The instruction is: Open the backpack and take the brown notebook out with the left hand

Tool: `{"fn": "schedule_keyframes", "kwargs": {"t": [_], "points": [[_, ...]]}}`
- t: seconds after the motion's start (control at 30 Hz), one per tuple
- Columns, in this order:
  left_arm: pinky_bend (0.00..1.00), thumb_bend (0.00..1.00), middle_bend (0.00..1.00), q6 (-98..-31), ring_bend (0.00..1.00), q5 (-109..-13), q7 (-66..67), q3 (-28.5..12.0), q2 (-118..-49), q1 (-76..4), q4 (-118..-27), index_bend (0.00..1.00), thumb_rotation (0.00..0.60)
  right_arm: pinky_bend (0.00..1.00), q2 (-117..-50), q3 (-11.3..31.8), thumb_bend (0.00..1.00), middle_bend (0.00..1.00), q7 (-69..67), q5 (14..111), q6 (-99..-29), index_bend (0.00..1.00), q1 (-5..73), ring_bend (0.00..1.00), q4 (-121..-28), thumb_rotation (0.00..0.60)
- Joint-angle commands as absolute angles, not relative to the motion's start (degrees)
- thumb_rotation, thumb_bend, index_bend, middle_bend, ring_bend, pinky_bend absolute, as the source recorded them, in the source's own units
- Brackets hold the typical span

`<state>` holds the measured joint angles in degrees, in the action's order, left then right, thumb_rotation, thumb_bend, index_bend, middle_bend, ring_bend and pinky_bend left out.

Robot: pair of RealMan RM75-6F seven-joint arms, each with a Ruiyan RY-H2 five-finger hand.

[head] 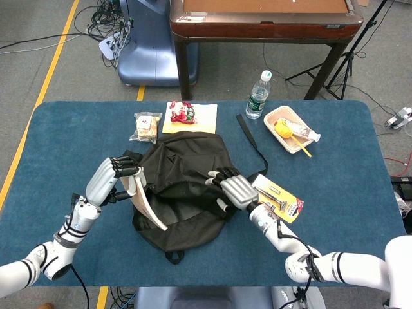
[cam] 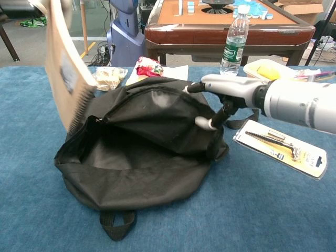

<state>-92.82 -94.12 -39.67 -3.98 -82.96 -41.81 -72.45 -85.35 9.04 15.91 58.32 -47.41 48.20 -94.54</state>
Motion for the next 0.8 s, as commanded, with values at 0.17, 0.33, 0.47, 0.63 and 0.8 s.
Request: {"fn": "schedule_keyframes", "kwargs": {"t": [0.17,0.33,0.47,0.63,0.8], "points": [[0.52,0.53,0.72,-91.3,0.62,-92.7,-37.6,-7.0,-79.2,-41.2,-75.1,0.68,0.600,0.00,-80.4,6.5,0.05,0.00,13.0,68.1,-52.1,0.00,44.8,0.00,-101.9,0.600],[0.52,0.53,0.72,-88.8,0.62,-91.2,-35.7,-9.1,-77.9,-41.9,-75.0,0.67,0.600,0.00,-76.3,6.0,0.04,0.01,9.3,73.1,-56.0,0.00,41.9,0.00,-104.6,0.600],[0.52,0.53,0.72,-86.0,0.62,-89.7,-34.9,-10.7,-77.6,-42.9,-74.0,0.67,0.600,0.00,-73.1,5.7,0.04,0.04,7.1,74.8,-57.7,0.00,40.1,0.00,-106.3,0.600],[0.52,0.53,0.72,-82.2,0.61,-87.6,-34.3,-12.6,-79.0,-44.6,-71.2,0.66,0.600,0.00,-69.6,4.7,0.02,0.04,5.1,78.0,-59.6,0.00,38.0,0.00,-108.4,0.600],[0.52,0.53,0.72,-79.4,0.61,-86.4,-32.4,-13.5,-82.7,-46.4,-66.6,0.66,0.600,0.00,-67.6,4.3,0.02,0.04,5.3,79.7,-62.6,0.00,35.8,0.00,-109.3,0.600]]}}
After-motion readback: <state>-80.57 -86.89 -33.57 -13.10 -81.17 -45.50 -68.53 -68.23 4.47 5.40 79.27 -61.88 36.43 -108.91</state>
